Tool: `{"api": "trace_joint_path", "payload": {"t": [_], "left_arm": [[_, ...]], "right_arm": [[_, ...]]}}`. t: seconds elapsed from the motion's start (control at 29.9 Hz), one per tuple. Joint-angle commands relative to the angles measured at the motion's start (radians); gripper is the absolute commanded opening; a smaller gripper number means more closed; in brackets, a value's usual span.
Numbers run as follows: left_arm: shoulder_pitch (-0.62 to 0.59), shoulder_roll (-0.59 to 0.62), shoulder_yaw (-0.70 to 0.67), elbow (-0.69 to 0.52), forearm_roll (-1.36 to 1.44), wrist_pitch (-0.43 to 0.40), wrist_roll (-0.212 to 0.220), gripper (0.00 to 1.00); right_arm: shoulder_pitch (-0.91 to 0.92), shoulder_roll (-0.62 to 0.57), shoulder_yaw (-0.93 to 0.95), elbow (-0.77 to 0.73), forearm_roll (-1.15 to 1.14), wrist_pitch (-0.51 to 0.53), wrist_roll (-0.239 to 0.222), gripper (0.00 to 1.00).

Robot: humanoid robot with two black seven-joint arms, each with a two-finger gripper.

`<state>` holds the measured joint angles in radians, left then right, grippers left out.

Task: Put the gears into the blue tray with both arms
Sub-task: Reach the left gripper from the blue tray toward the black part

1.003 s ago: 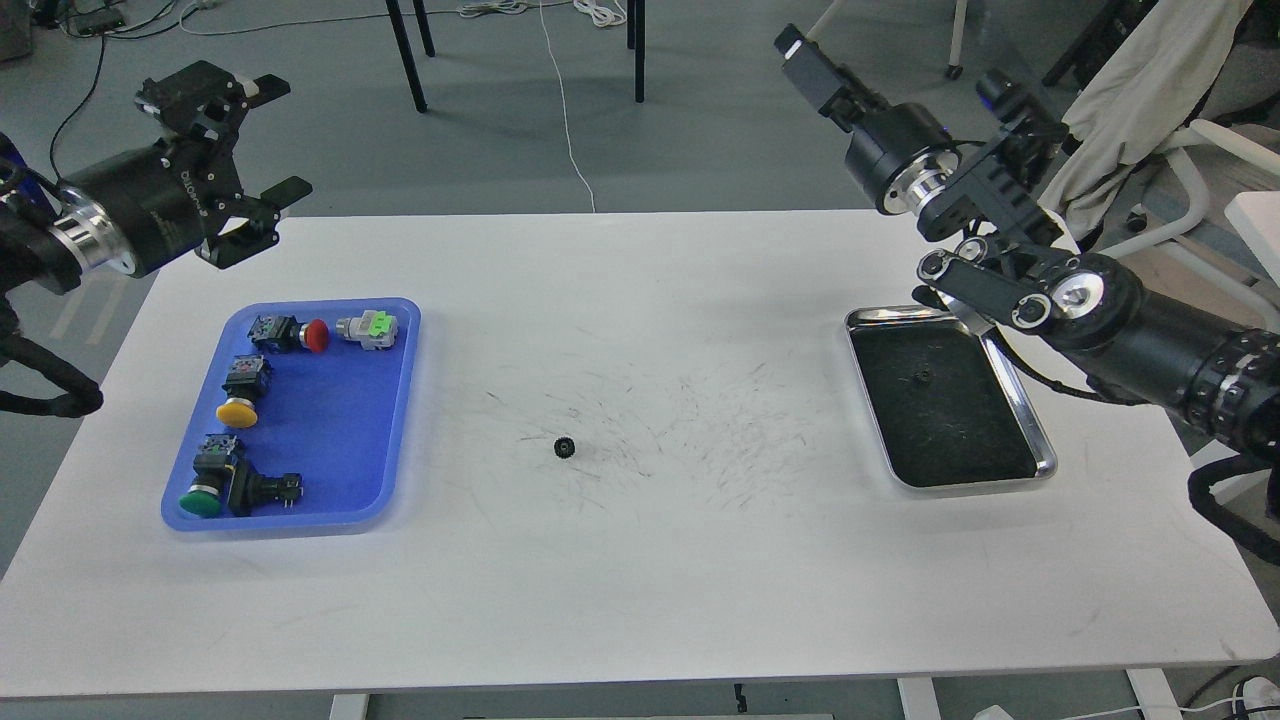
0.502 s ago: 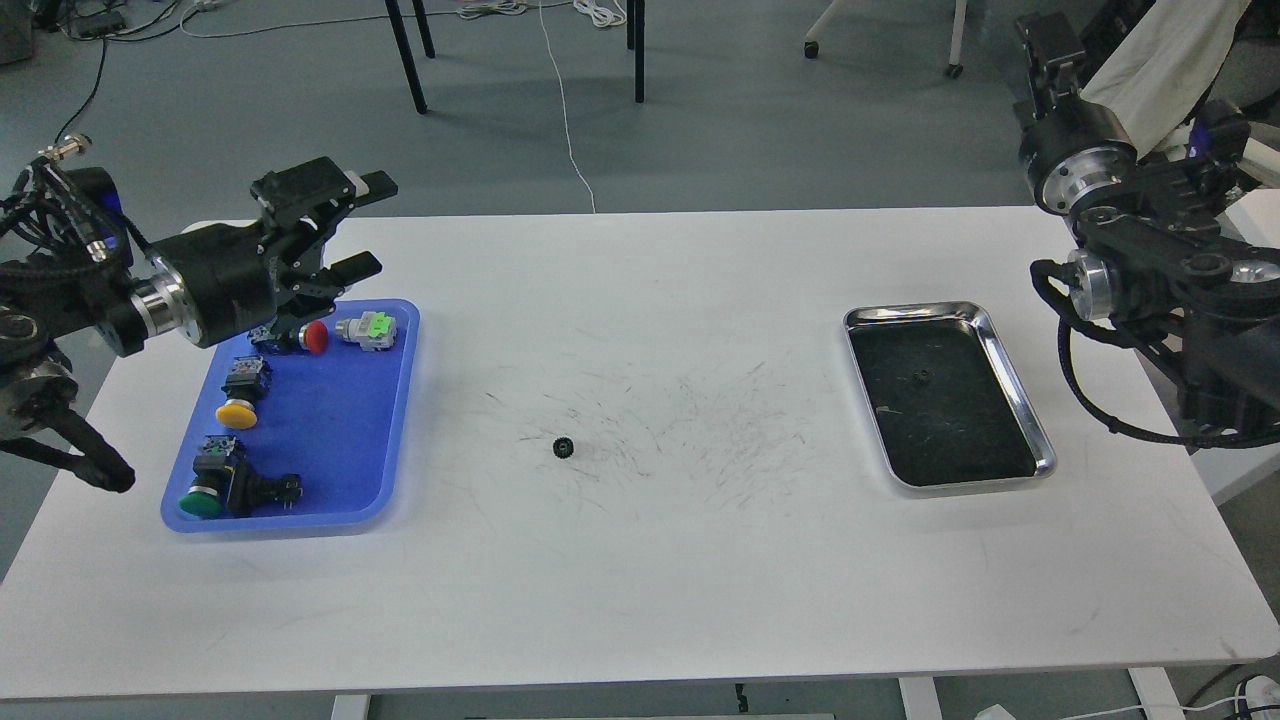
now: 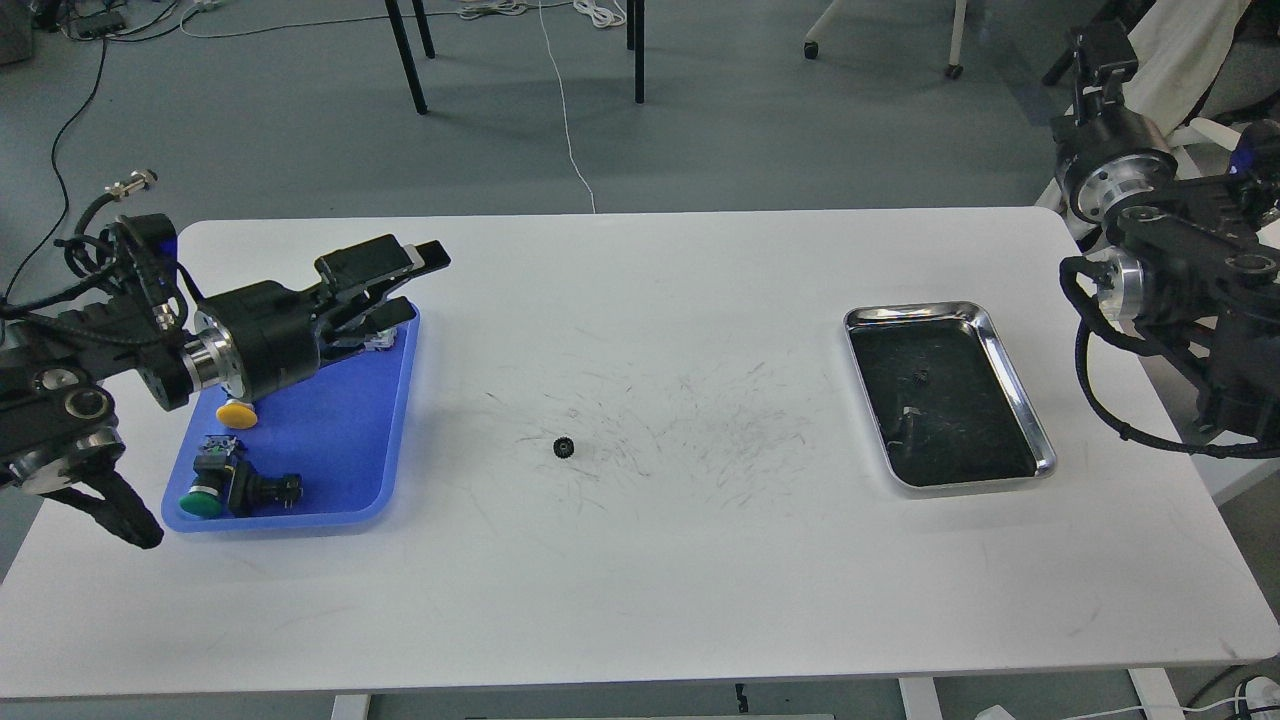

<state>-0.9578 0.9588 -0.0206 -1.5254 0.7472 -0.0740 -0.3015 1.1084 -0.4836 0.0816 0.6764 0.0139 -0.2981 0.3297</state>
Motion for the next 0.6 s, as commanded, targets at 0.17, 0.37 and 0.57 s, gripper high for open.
{"api": "trace_joint_path", "payload": {"t": [0.17,0.37,0.57], "left_arm": [[-0.006,-0.055,0.062,-0.004,0.072,0.007,-0.036,0.99],[0.001,-0.13,0.08,0.011,0.238,0.045,-0.071,0.98],[-0.004,-0.213,0.13,0.097,0.284,0.082,-0.076,0.97]], "right_arm": [[-0.036,-0.053,0.015,0.015,0.066,0.063,-0.032,0.97],[-0.036,-0.082,0.01,0.054,0.058,0.059,-0.031,0.98],[-0.036,-0.084,0.01,0.046,0.058,0.056,-0.032,0.98]]}}
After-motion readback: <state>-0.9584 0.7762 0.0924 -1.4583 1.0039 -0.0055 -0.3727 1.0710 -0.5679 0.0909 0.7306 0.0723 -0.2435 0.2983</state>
